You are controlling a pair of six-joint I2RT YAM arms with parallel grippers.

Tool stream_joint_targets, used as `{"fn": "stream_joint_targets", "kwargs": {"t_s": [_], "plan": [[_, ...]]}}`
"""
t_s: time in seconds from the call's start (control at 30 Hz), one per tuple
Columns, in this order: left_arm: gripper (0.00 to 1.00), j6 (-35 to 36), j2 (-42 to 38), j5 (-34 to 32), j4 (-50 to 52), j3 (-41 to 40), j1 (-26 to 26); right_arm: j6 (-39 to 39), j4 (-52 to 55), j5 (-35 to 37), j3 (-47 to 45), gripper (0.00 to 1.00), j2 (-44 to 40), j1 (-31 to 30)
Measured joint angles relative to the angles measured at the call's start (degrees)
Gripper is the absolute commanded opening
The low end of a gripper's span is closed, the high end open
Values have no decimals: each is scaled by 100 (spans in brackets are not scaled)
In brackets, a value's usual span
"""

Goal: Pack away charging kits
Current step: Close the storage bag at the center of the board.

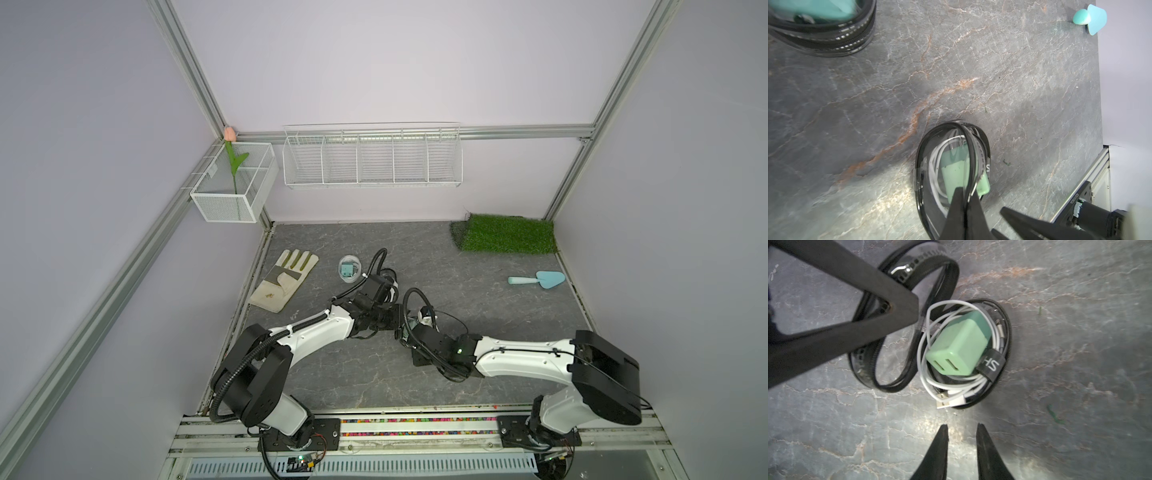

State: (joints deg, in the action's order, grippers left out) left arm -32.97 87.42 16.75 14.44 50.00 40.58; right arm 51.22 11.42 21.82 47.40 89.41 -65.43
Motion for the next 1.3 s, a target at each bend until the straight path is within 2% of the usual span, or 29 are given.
{"fn": "stream_joint_targets", "kwargs": {"t_s": [0.07, 0.13, 0.5, 0.73, 0.93, 1.1, 1.3], "plan": [[0, 0, 0, 0, 2, 0, 0, -22, -149, -76, 31, 11, 210, -4], [0, 0, 0, 0, 2, 0, 0, -15, -234, -142, 31, 9, 356, -4], [0, 0, 7, 22, -2, 0, 0, -17, -579, -254, 28, 9, 457, 17], [0, 2, 24, 63, -28, 0, 0, 52, -835, -262, 63, 8, 767, 326], [0, 4, 46, 68, -39, 0, 0, 81, -879, -201, 72, 8, 800, 363], [0, 4, 133, 87, -44, 4, 0, 39, -940, -199, 55, 14, 710, 380], [0, 4, 155, 83, 0, 70, 0, -26, -1169, -153, -398, 22, 153, 343]]}}
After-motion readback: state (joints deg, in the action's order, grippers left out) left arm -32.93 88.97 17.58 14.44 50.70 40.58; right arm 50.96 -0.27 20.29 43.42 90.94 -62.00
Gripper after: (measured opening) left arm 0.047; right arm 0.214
